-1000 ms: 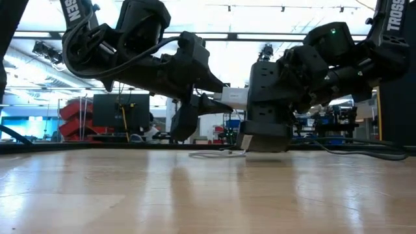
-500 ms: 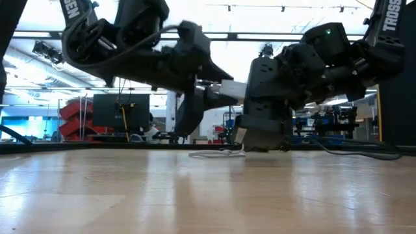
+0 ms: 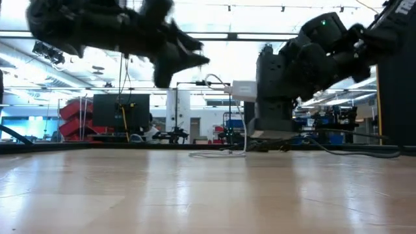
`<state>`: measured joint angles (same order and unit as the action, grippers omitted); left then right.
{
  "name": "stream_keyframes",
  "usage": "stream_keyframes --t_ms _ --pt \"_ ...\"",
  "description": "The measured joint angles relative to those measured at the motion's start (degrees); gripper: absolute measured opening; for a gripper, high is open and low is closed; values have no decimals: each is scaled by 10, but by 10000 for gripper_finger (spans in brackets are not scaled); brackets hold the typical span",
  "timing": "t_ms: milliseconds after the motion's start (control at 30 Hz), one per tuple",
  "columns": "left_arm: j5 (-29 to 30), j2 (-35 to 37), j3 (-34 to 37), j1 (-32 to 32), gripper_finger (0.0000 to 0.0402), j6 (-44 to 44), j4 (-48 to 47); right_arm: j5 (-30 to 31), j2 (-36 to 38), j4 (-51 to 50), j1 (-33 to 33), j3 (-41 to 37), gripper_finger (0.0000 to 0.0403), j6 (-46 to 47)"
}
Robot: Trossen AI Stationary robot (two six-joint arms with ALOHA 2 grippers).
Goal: Insert USB
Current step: Insert the white charger adapter into the black outlet extension, then return to Home Position
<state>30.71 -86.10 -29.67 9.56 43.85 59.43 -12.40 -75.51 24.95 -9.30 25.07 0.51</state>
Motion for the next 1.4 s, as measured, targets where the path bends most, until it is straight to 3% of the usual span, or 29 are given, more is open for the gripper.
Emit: stream_keyframes --t_ms 167,333,500,733,967,1133,1400 --pt "-134 69 46 -44 211 -197 4 31 16 -59 16 13 230 -76" --pt "-179 80 49 -81 211 -308 -37 62 6 -83 16 10 230 -71" --pt "-185 76 50 -101 211 -335 -51 68 -34 -69 16 9 230 -55" --pt "-186 76 49 -106 211 -337 -50 57 -110 26 7 12 230 -21" --pt "-186 76 49 -106 211 -341 -55 57 -108 49 4 9 235 -6" --pt "-186 76 49 -106 211 -351 -65 78 -59 32 3 7 376 26" --pt "-186 76 49 -107 211 -353 -66 63 41 -8 10 8 296 17"
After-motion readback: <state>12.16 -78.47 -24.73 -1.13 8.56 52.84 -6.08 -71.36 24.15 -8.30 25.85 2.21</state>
